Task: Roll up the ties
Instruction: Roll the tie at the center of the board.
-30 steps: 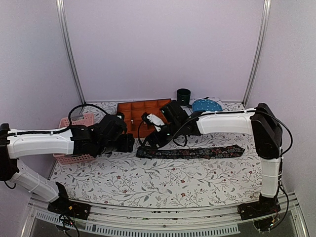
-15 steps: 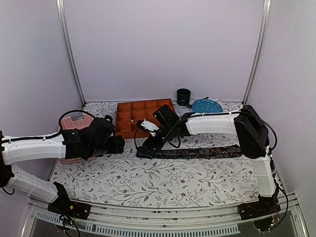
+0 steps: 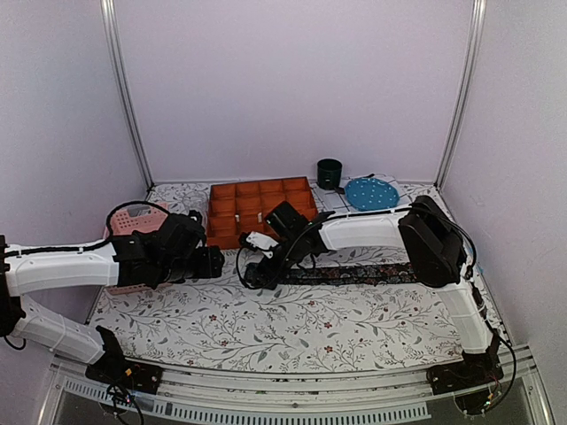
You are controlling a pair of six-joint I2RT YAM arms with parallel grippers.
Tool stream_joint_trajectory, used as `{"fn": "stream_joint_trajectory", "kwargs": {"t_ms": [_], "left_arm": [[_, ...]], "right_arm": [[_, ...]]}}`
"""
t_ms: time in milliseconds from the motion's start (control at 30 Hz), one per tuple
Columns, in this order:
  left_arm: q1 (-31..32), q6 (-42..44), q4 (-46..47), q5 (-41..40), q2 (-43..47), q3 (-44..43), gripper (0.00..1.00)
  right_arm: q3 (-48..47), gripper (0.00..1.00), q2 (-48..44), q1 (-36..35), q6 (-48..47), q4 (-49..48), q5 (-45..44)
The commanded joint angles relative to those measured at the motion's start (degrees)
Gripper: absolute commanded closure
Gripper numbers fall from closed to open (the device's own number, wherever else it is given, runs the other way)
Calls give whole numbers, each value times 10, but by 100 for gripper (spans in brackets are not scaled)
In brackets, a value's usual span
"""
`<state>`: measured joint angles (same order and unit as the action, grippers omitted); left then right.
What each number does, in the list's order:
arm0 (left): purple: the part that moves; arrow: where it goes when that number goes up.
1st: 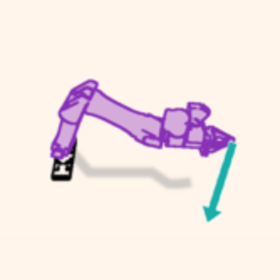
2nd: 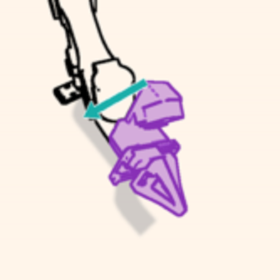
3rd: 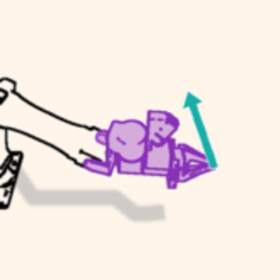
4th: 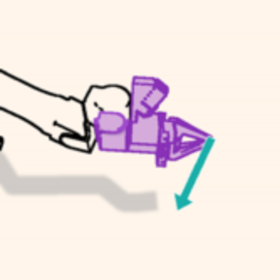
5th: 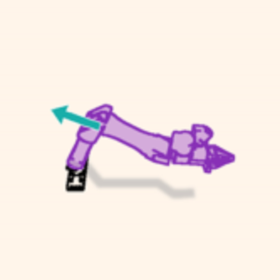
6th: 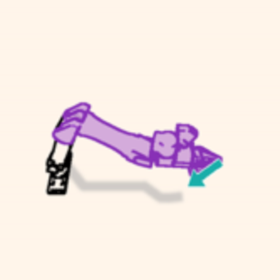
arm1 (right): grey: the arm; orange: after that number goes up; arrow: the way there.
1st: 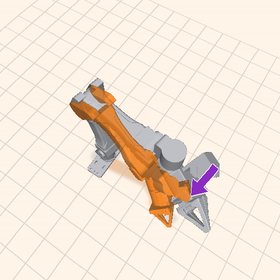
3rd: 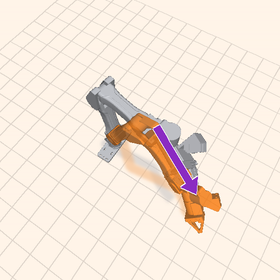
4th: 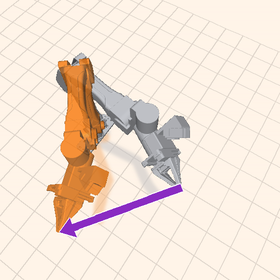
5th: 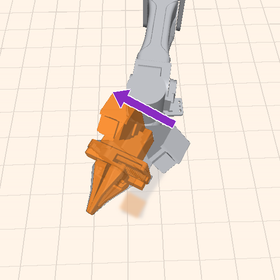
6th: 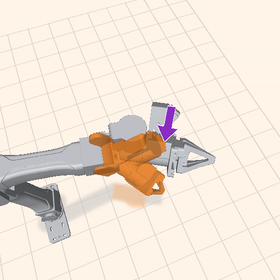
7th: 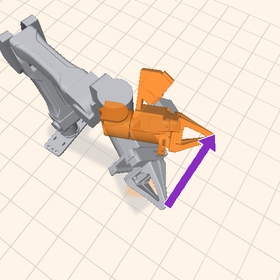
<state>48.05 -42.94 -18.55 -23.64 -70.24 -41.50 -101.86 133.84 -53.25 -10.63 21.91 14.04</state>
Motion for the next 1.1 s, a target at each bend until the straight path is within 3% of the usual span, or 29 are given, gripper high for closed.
{"fn": "stream_joint_trajectory", "kwargs": {"t_ms": [0, 167, 633, 767, 867, 967, 1067], "left_arm": [[-7, 2, 17, 7, 3, 10, 28], [-8, 3, 20, 9, 0, 11, 27], [-11, 9, 22, 12, -10, 9, 27], [-12, 10, 25, 14, -14, 9, 28], [-11, 11, 27, 16, -16, 11, 28], [-12, 10, 31, 18, -19, 12, 28], [-12, 9, 34, 20, -20, 13, 27]], "right_arm": [[-17, 11, 56, -4, -12, 18, -4], [-17, 19, 56, -4, -16, 14, 0], [-7, 63, 55, -3, -45, 20, -1], [-5, 68, 54, -3, -50, 21, 3], [4, 64, 47, -3, -51, 19, 7], [11, 34, 32, -3, -49, 19, 17], [30, 22, -6, -3, -37, -4, 20]]}}
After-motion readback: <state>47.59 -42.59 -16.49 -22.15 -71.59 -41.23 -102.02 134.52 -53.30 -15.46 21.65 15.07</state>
